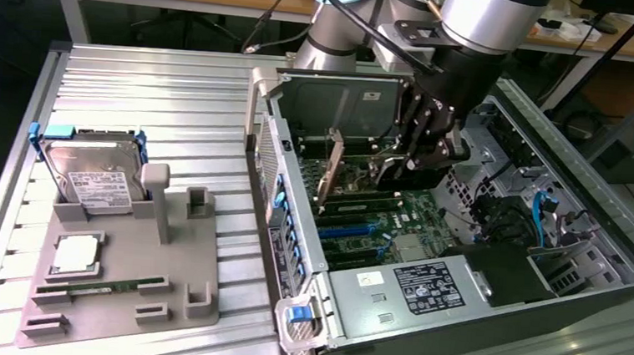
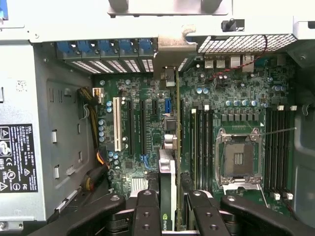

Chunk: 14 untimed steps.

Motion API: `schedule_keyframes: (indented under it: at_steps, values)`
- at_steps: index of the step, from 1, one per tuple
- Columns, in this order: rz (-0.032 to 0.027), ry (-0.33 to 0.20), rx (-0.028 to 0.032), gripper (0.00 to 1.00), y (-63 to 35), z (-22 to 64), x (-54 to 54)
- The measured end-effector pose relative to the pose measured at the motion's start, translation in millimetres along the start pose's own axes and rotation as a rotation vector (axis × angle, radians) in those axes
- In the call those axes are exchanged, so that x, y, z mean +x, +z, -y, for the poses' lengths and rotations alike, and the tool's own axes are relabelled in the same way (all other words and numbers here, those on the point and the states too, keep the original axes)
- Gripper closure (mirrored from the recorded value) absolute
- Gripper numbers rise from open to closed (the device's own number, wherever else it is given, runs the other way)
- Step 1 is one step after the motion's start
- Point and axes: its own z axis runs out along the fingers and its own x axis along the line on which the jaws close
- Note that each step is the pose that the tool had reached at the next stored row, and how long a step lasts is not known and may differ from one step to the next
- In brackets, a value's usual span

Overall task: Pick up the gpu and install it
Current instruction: 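Insert the gpu into the slot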

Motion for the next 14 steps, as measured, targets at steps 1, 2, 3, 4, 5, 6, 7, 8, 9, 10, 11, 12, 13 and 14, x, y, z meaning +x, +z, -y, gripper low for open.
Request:
schedule_keyframes:
  at_steps: [1, 2, 3, 4, 5, 6, 7, 8, 9, 10, 11, 12, 13, 14]
  values:
    - [0.0, 0.0, 0.0, 0.73, 0.8, -0.3, 0.0]
    - [-0.0001, 0.0, -0.0001, 0.73, 1.6, -0.5, 0.0]
    - [0.0, 0.0, 0.0, 0.73, 2.3, -0.7, 0.0]
    - [0.0, 0.0, 0.0, 0.73, 3.2, -0.9, -0.1]
    - [-0.0001, 0.0, 0.0, 0.73, 3.8, -1.0, -0.1]
    - [0.0, 0.0, 0.0, 0.73, 4.7, -1.1, -0.1]
    - [0.0, 0.0, -0.0001, 0.73, 5.6, -1.3, -0.1]
    - [0.0, 0.001, 0.0, 0.73, 6.2, -1.5, -0.1]
    - [0.0, 0.001, 0.0, 0.73, 7.0, -1.7, -0.1]
    - [-0.0001, 0.001, -0.0001, 0.73, 7.5, -1.9, -0.1]
    - [-0.0001, 0.001, -0.0001, 0.73, 8.0, -2.2, -0.2]
    - [-0.0001, 0.001, -0.0001, 0.73, 8.5, -2.4, -0.2]
    - [-0.0001, 0.0, -0.0001, 0.73, 8.9, -2.4, -0.2]
    - [-0.0001, 0.0, -0.0001, 0.73, 9.3, -2.5, -0.2]
